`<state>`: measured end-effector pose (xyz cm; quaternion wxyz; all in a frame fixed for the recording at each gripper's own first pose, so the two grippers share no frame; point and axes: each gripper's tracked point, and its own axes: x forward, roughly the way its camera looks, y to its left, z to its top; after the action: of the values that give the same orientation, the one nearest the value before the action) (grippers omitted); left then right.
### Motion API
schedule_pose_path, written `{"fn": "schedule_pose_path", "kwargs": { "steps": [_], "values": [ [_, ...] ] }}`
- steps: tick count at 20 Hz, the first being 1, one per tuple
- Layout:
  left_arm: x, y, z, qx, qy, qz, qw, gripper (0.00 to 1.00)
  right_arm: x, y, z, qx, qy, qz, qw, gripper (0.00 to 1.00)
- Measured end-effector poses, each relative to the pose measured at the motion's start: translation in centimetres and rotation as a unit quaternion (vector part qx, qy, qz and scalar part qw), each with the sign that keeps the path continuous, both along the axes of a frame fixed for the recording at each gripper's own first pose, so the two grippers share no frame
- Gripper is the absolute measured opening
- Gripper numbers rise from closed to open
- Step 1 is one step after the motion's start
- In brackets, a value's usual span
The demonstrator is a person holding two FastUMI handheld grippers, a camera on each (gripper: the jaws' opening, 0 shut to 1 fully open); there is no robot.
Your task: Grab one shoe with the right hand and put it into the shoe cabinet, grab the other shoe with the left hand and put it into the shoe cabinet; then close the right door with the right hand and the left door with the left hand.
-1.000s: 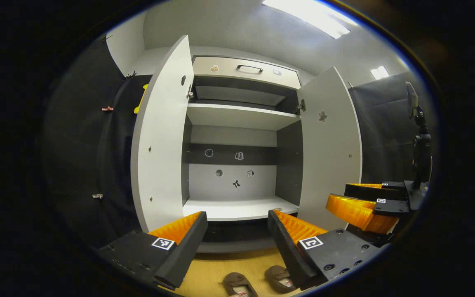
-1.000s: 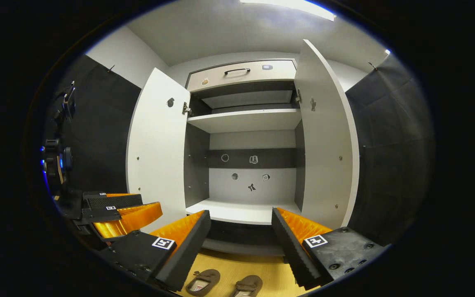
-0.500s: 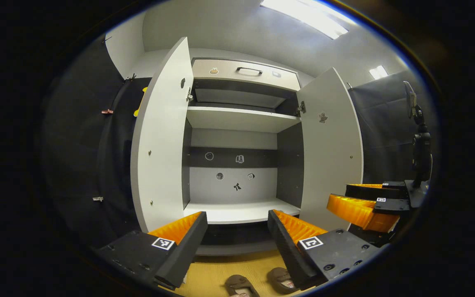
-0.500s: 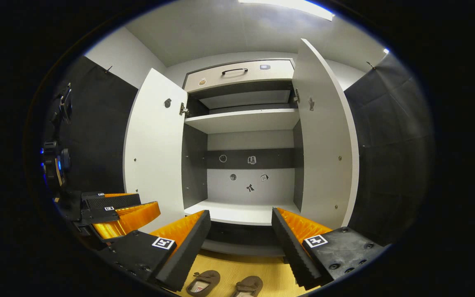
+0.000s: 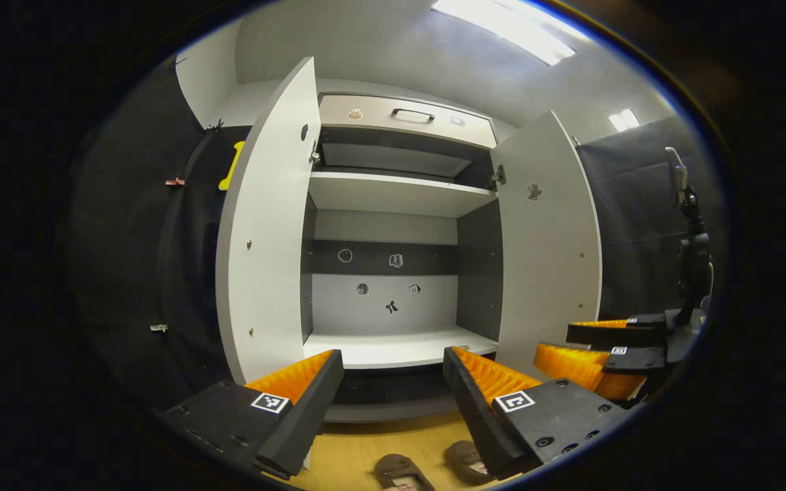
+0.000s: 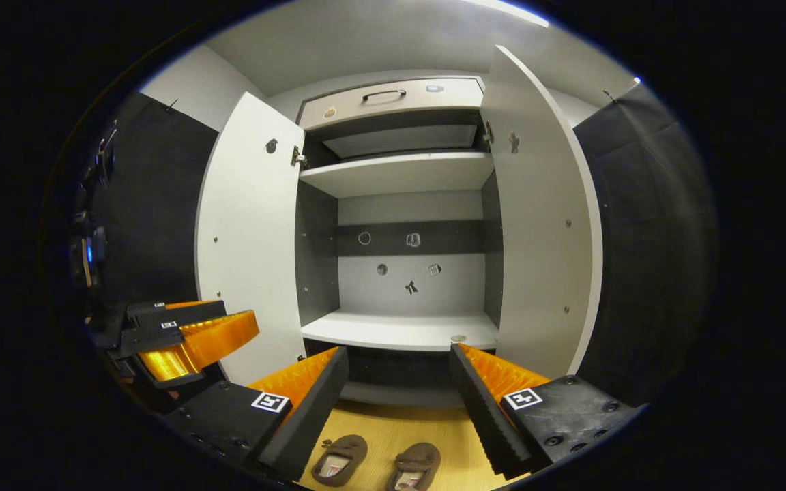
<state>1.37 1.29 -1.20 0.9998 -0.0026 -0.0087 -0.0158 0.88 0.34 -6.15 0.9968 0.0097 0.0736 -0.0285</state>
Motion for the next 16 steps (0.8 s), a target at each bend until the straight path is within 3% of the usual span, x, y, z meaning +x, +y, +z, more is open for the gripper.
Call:
{"fn": "schedule_pose_path", "kwargs": {
  "steps": [5, 12, 16],
  "values": [
    [0.5, 0.5, -2.7, -0.01, 0.02, -0.01, 1.0, 0.94, -1.4, 0.3, -8.0, 0.041, 0.092, -0.019, 0.995, 0.98],
    [0.7, 2.1, -7.1, 0.004, 0.059, 0.015, 0.998, 0.94, -4.0, 0.3, -18.6, 0.082, 0.198, -0.033, 0.976, 0.98],
    [0.8, 1.8, -9.1, -0.009, 0.07, 0.017, 0.997, 0.94, -4.8, 0.7, -24.2, 0.08, 0.24, -0.026, 0.967, 0.98]
  ]
}}
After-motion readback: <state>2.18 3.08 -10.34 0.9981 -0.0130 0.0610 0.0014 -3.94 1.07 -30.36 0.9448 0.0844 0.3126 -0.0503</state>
